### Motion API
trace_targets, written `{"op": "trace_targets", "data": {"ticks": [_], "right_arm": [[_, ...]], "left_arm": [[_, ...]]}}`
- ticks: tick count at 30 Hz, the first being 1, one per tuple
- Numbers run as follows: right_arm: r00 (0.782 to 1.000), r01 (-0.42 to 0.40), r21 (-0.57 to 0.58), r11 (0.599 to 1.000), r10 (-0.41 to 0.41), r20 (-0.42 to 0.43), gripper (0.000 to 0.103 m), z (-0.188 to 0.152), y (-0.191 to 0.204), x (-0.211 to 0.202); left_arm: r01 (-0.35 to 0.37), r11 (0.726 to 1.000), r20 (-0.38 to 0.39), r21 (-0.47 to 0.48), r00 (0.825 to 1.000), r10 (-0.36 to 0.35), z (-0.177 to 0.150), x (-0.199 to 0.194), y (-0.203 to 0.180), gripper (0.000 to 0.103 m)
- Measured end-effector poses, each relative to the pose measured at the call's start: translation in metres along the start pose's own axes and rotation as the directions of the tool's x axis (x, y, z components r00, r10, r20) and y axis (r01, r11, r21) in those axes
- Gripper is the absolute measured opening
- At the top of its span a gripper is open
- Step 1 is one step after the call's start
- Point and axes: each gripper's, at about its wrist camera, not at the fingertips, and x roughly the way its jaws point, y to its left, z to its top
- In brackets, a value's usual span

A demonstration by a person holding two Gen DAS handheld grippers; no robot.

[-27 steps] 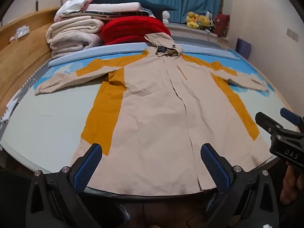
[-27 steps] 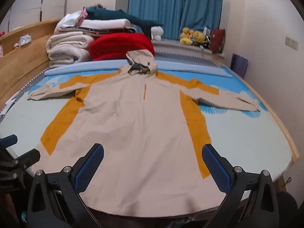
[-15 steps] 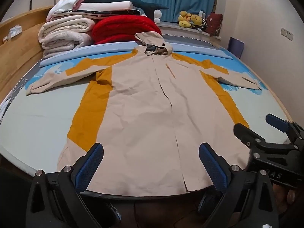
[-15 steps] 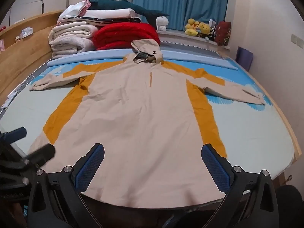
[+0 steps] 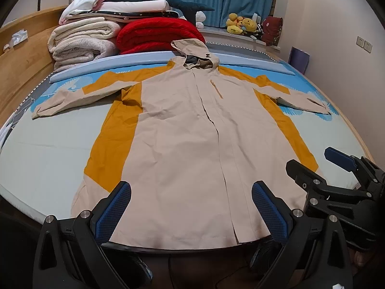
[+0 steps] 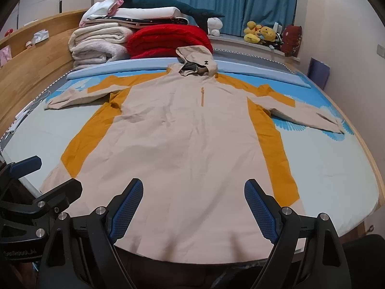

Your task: Fold large clothes

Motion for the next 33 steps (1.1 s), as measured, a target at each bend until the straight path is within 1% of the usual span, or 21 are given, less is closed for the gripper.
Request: {"op": "trace_targets", "data": {"ticks": [5,33], "right_arm": [[1.000,-0.006,0.015,1.000,0.006,0.007,0.086,0.0023,-0.0026,-0.0031],[1.000,0.004,-0.001,1.000,-0.004,0.006,0.086,0.0061,-0.0068,-0.0037]], "left_arm": [[-0.006,1.000,0.007,-0.006,1.000,0.006,0.0005,-0.0017,0.0009,0.099],[-0.004,1.000,0.008,-0.007,1.000,0.004,-0.0006,0.0016,0.0001,0.099]]}}
